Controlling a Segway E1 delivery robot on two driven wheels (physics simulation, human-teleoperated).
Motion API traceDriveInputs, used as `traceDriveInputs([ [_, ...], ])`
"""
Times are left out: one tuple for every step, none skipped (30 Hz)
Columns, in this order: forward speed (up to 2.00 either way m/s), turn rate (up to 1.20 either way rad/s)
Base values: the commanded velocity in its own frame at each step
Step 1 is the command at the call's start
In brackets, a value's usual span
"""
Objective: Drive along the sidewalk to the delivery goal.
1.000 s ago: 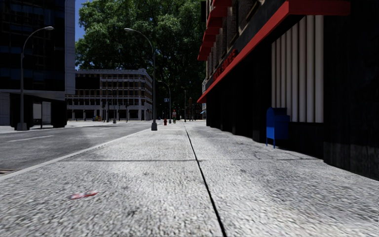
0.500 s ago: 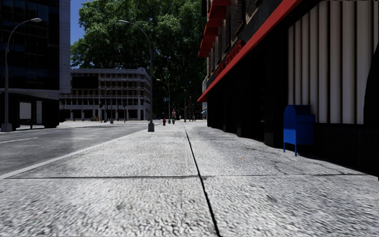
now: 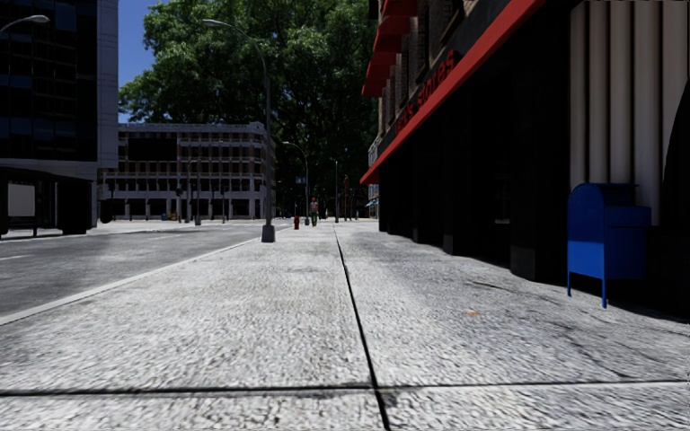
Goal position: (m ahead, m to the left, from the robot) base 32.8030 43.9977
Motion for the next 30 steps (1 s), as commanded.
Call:
traceDriveInputs([
  [2.0, 0.0],
  [2.0, 0.0],
  [2.0, 0.0],
  [2.0, 0.0],
  [2.0, 0.0],
  [2.0, 0.0],
  [2.0, 0.0],
  [2.0, 0.0],
  [2.0, 0.0],
  [2.0, 0.0],
  [2.0, 0.0],
  [2.0, 0.0],
  [2.0, 0.0],
  [2.0, 0.0],
  [2.0, 0.0],
  [2.0, 0.0],
  [2.0, 0.0],
  [2.0, 0.0],
  [2.0, 0.0],
  [2.0, 0.0],
  [2.0, 0.0],
  [2.0, 0.0],
  [2.0, 0.0],
  [2.0, 0.0],
  [2.0, 0.0],
  [2.0, 0.0],
  [2.0, 0.0],
  [2.0, 0.0],
  [2.0, 0.0],
  [2.0, 0.0],
])
